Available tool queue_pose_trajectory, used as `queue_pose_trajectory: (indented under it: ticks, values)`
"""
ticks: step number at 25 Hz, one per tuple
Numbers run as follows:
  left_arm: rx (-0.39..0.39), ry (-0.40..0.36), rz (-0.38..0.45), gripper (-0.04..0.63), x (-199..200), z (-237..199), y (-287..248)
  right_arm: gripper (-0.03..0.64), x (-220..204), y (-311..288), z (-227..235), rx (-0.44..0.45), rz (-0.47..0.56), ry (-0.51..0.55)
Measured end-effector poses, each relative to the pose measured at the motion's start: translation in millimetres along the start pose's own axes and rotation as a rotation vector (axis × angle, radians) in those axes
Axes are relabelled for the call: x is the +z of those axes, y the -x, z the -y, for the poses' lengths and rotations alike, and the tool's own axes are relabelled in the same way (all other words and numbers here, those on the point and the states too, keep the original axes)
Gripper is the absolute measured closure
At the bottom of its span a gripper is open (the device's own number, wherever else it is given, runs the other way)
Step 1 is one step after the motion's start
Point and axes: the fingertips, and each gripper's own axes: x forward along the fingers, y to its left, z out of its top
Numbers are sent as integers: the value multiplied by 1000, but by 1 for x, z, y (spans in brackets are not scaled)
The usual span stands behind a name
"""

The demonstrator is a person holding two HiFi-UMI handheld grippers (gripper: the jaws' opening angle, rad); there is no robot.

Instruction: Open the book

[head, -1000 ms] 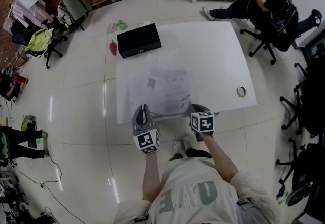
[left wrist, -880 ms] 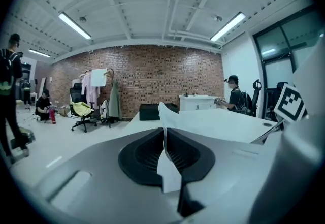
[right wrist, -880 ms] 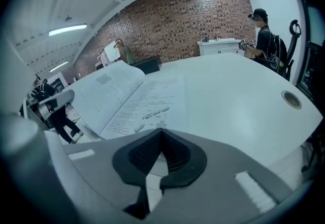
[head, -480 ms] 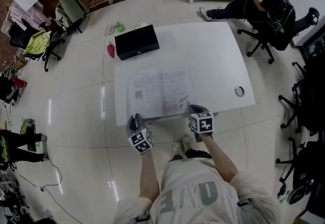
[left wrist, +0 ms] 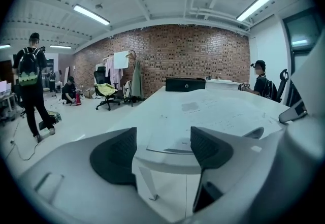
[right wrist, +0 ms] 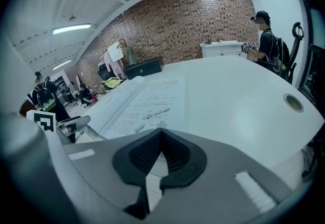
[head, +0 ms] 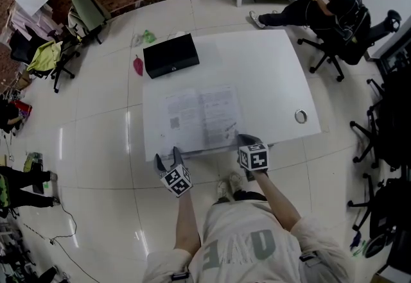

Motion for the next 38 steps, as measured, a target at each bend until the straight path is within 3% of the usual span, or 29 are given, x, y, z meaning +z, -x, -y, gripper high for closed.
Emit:
queue_pose_trajectory:
  ticks: [4,7,11,14,17,22,25,31,38]
  values:
    - [20,16,7,263,11,-3,4,612,0,-3,-1,8,-3,-2]
    - [-31,9,108,360,49,15,13,612,7,2,-2,16,23,-16]
    - [-184,31,309,424,131,53,33,612,66,31,-20,60,207,-16]
    - [-272,46,418,582,182,80,60,612,115,68,-42,124,369,-23]
    - [-371,48,462,580,204,105,88,612,142,108,-66,177,497,-30]
    - [-496,-17,475,578,200,130,122,612,147,157,-96,259,582,-61]
    - [-529,-26,443,578,181,131,132,612,137,177,-104,245,594,-46]
    - [-523,-23,471,577,172,112,163,612,109,207,-117,247,629,-37]
    - [-503,-16,530,577,152,90,256,612,38,275,-147,278,661,-11]
